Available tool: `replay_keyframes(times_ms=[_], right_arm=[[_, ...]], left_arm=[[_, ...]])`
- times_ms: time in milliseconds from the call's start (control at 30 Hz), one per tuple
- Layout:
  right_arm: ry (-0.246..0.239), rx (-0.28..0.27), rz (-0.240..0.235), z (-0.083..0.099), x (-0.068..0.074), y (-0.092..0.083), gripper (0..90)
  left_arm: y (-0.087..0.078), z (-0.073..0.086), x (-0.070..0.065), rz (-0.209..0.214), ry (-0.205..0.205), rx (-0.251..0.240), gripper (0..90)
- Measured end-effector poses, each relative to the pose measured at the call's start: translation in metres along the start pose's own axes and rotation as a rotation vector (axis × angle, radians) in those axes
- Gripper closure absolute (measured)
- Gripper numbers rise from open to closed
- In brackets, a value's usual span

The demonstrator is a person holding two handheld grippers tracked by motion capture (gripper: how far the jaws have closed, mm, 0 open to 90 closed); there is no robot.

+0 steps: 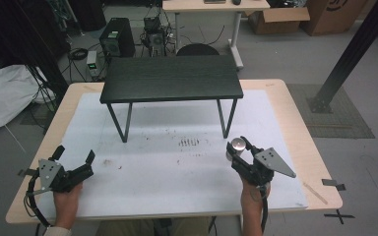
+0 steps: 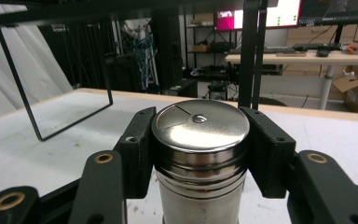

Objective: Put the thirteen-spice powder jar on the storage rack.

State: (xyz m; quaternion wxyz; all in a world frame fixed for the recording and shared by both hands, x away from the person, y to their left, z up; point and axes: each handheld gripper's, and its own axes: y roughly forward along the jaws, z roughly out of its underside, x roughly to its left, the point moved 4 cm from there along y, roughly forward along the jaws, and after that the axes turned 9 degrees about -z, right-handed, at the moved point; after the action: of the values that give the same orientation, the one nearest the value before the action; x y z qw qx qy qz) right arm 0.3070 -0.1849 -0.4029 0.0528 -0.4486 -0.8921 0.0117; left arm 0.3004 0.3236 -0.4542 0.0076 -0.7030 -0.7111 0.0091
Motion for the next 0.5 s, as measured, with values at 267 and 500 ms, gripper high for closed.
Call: replay_keyframes(times_ms=[267,500], right_arm=[[-0.02,-0.031,-0.013,-0.016,0.003,0.001,48.7],[-0.025,-0.077,-0.031,-0.034,0.005,0.0,48.8]], left_arm=[[0.0,0.0,0.0,0.0,0.001,0.001,0.2],[0.0,0.0,0.0,0.0,0.001,0.0,0.3]])
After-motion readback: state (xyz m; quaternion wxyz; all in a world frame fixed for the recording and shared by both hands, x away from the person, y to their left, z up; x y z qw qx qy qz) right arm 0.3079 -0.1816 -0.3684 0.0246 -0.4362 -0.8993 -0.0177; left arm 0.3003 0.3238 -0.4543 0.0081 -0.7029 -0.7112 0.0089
